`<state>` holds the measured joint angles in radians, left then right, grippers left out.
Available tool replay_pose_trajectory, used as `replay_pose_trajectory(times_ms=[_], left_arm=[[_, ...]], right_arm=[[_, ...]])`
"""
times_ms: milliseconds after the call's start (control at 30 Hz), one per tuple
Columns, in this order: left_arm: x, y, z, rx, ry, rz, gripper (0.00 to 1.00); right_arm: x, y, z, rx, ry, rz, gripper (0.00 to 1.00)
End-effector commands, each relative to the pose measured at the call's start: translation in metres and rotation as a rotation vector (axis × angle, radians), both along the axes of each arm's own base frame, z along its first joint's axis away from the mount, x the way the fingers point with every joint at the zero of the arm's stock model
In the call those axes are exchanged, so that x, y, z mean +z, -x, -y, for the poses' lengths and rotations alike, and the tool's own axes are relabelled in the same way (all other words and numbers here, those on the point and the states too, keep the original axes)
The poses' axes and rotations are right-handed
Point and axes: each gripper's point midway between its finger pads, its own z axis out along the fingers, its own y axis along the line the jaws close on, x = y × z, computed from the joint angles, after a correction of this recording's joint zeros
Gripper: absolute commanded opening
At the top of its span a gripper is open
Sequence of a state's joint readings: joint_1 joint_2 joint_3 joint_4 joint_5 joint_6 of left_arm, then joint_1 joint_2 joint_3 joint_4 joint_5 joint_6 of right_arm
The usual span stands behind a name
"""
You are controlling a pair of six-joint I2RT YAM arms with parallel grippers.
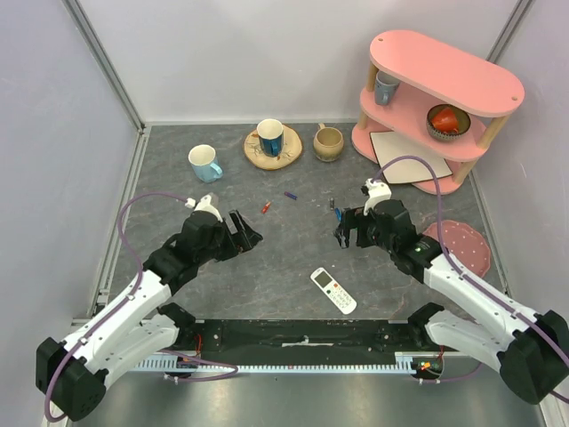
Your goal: Load the batteries into the remote control
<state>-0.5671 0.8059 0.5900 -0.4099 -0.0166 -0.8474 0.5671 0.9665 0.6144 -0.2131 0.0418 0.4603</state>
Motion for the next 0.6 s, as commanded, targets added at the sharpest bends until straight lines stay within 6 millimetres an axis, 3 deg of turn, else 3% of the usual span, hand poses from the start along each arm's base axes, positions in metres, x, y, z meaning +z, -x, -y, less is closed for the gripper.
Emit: replay_pose_trajectory(times_ms=[0,133,167,267,400,567], left_arm=[[0.017,-0.005,-0.002,0.003,0.004,0.056,0.92],[0.016,0.001,-0.006,-0.014,0.009,0.107,0.90],[0.015,0.002,-0.007,-0.013,0.008,0.106,0.89],[0.013,0.006,-0.004,-0.038,0.017,0.110,0.88],[0.012,0.012,0.000,-0.071,0.040,0.111,0.87],[0.010,0.017,0.002,-0.092,0.068,0.127,0.86]], right_arm=[[-0.002,0.003,-0.007,0.075,0.050,-0.027,0.98],[-0.015,0.019,-0.023,0.177,0.126,-0.074,0.98],[-0.018,0.030,-0.034,0.232,0.166,-0.079,0.98],[-0.032,0.048,-0.040,0.289,0.320,-0.128,0.98],[-0.047,0.068,-0.037,0.314,0.454,-0.192,0.98],[-0.060,0.083,-0.037,0.341,0.477,-0.240,0.98]])
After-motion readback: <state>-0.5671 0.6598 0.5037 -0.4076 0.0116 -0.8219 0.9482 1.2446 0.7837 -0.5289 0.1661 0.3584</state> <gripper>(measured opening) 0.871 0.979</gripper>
